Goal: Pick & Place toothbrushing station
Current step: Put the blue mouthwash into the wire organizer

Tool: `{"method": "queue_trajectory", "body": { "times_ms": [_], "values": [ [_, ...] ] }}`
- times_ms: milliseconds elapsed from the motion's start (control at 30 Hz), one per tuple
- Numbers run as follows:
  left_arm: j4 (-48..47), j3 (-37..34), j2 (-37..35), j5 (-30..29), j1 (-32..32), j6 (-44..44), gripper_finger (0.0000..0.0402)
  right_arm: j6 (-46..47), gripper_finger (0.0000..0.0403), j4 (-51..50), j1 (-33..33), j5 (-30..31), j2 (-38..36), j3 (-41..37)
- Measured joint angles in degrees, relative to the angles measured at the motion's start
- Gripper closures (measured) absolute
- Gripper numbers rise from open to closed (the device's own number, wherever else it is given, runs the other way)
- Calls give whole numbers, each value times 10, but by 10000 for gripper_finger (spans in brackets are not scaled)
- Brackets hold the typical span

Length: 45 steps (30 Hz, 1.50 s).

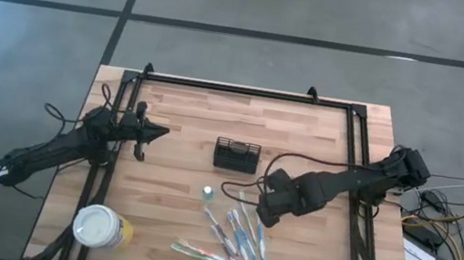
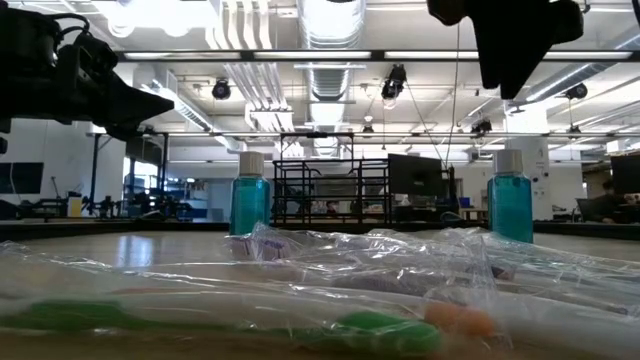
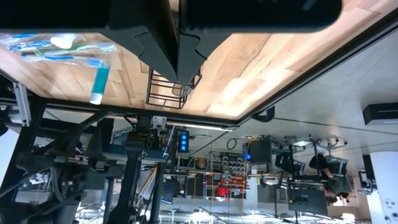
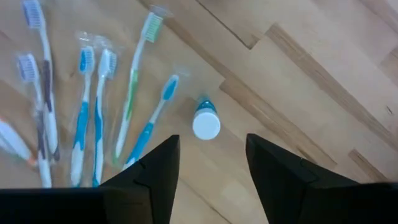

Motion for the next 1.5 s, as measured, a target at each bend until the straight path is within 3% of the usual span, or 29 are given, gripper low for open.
{"method": "queue_trajectory", "body": {
  "times_ms": [600, 1500],
  "values": [
    [0, 0, 0, 1, 0, 2, 396, -2, 218, 3, -3, -40, 69, -2],
    [-1, 0, 0, 1, 0, 3, 396, 20, 218, 29, -22, -55, 71, -21]
  ]
}}
